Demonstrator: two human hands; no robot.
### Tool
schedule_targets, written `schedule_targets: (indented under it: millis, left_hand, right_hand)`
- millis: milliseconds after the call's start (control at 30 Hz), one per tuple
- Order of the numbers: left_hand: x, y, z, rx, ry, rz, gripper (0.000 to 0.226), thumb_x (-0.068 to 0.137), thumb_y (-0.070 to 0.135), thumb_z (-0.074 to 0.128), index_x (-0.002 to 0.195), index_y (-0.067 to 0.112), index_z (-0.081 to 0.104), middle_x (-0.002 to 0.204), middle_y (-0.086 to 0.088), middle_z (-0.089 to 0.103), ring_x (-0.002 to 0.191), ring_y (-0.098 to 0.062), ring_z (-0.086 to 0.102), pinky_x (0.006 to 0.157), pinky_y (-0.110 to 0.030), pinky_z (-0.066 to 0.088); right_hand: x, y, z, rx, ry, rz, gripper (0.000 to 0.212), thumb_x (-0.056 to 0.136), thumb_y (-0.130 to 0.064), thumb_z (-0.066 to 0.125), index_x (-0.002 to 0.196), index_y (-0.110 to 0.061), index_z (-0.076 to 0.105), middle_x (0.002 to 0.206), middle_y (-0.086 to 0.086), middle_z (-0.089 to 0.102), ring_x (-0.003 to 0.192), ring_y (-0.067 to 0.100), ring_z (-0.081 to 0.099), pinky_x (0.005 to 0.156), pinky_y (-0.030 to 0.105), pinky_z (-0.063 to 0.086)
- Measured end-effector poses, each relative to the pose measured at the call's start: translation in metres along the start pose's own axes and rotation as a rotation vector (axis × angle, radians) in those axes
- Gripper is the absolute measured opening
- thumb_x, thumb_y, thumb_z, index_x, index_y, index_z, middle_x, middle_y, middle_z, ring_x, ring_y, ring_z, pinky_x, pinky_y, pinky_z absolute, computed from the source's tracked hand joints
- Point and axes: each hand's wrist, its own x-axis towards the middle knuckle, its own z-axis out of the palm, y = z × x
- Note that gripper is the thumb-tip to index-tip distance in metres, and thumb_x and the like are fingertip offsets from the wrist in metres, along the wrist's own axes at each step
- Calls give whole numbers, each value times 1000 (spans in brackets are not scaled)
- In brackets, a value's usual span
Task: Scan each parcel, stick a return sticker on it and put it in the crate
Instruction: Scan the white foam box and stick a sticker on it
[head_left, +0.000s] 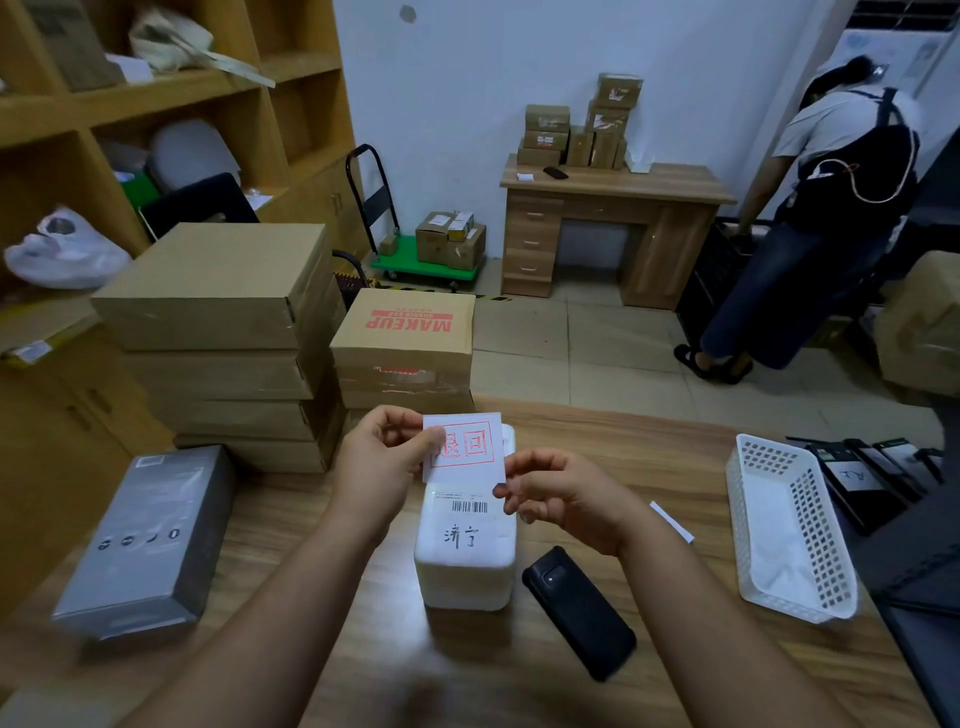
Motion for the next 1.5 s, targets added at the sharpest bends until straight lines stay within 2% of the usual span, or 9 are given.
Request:
schedule_targets:
  millis: [233, 367, 467, 533, 633, 800, 933, 1067, 1500]
  left_hand:
    - [0, 2, -3, 38, 0, 16, 12, 83, 11, 75, 88, 11, 64, 85, -2, 72, 79, -10, 70, 57, -17, 50]
    - [2, 4, -6, 124, -150, 45, 5, 84, 11, 73, 84, 12, 68, 80, 0, 72, 77, -8, 70, 60, -18, 52]
    - [3, 5, -4, 173, -236, 40, 6, 83, 10, 74, 87, 13, 70, 79, 1, 72, 75, -7, 68, 62, -17, 52]
    - [6, 4, -3, 142, -204, 14, 12, 83, 10, 75, 92, 15, 69, 81, 0, 72, 75, -6, 68, 61, -16, 52]
    - [12, 1, -3, 80, -184, -45, 10, 84, 9, 73, 91, 12, 68, 83, -2, 72, 73, -6, 66, 58, -17, 49]
    - [20, 1, -5, 183, -233, 14, 5, 87, 12, 70, 85, 15, 72, 81, 1, 72, 73, -6, 65, 61, -19, 48]
    - [24, 8, -3, 248, -334, 49, 5, 88, 14, 70, 87, 17, 73, 84, 2, 73, 81, -9, 68, 66, -19, 53]
    - [29, 13, 2, 232, -272, 94, 15, 86, 15, 72, 99, 21, 71, 89, 5, 68, 78, -4, 59, 62, -12, 47]
    - [31, 20, 5, 344, -333, 163, 18, 87, 19, 71, 97, 28, 59, 96, 7, 69, 86, -9, 67, 60, -12, 46]
  right_hand:
    - [8, 1, 2, -95, 55, 4, 16, 84, 4, 64, 96, -6, 65, 94, 12, 70, 80, 19, 64, 71, 29, 47]
    - [14, -8, 6, -326, 132, -96, 32, 82, -24, 70, 114, -27, 66, 115, 0, 68, 102, 17, 64, 86, 34, 47]
    - [21, -9, 15, -533, 159, -130, 11, 89, -23, 68, 100, -24, 71, 96, -3, 73, 84, 14, 65, 76, 29, 48]
    - [26, -7, 20, -425, 227, -121, 4, 88, -11, 68, 88, -15, 69, 80, 1, 69, 68, 14, 59, 61, 25, 44]
    - [28, -6, 22, -137, 264, -45, 12, 87, -2, 67, 84, -11, 60, 82, 13, 66, 63, 16, 57, 56, 25, 47]
    - [30, -11, 21, -197, 194, -19, 8, 86, -8, 69, 89, -16, 68, 82, 0, 67, 65, 9, 58, 61, 24, 41]
    - [31, -22, 20, -151, 193, -47, 9, 86, 1, 63, 85, -8, 64, 76, 7, 63, 59, 14, 54, 55, 24, 37]
    - [33, -22, 21, -84, 225, -53, 17, 86, 7, 59, 80, -9, 59, 67, 5, 61, 54, 16, 58, 50, 23, 39]
    - [27, -26, 17, -114, 195, -56, 13, 91, -1, 57, 81, -7, 61, 83, 13, 71, 64, 23, 67, 52, 24, 47]
